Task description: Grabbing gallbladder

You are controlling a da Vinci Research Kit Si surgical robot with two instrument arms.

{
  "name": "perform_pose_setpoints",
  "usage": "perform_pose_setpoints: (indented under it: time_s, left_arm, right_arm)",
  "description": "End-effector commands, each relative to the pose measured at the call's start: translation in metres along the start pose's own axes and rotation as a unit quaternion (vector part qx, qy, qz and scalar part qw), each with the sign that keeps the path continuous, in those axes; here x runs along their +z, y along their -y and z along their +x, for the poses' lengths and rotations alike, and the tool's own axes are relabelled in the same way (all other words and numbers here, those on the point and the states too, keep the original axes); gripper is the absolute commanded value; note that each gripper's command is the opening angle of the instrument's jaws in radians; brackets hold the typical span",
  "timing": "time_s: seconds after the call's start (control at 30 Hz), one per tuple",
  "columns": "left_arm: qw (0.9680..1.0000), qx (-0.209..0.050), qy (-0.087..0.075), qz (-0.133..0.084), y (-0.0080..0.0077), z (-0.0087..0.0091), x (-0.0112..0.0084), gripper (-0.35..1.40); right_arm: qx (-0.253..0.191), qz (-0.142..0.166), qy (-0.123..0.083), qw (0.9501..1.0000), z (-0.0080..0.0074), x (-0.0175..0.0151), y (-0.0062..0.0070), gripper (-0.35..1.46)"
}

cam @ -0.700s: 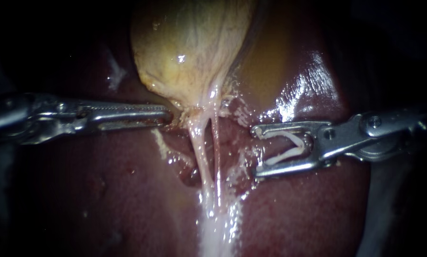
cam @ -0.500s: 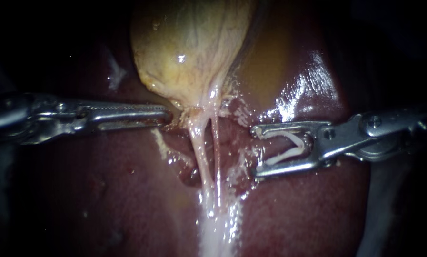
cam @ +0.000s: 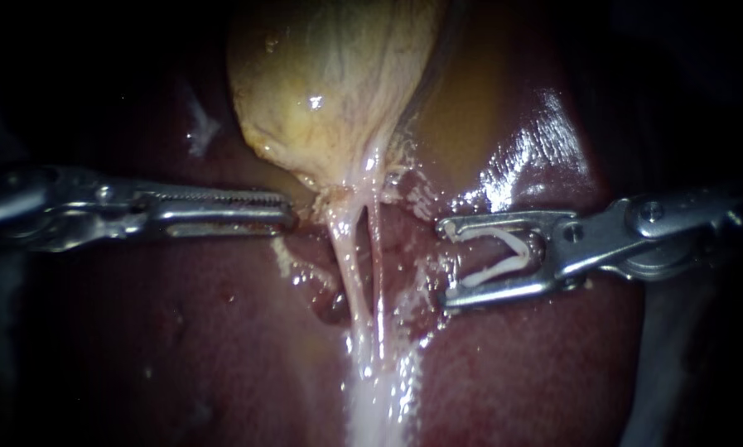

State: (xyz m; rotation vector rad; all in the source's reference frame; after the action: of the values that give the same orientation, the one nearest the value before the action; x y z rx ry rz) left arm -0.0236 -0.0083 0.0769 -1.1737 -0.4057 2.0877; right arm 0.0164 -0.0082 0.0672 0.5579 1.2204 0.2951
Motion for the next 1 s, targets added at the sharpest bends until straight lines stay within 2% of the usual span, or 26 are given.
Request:
perform_pose_setpoints:
  time_s: [0.03, 0.37, 1.0]
  left_arm:
    - [1.0, 0.001, -0.002, -0.001, -0.0001, 0.0, 0.0, 0.14]
    - [0.9999, -0.003, -0.013, -0.002, -0.0003, 0.0002, 0.0001, 0.31]
    - [0.9999, -0.004, -0.014, -0.004, -0.0013, 0.0012, 0.0034, 0.31]
  right_arm:
    - [0.0, 0.0, 0.0, 1.0, 0.0, 0.0, 0.0, 0.38]
    - [0.0, 0.0, 0.0, 1.0, 0.0, 0.0, 0.0, 0.38]
    - [0.0, 0.0, 0.0, 1.0, 0.0, 0.0001, -0.0001, 0.38]
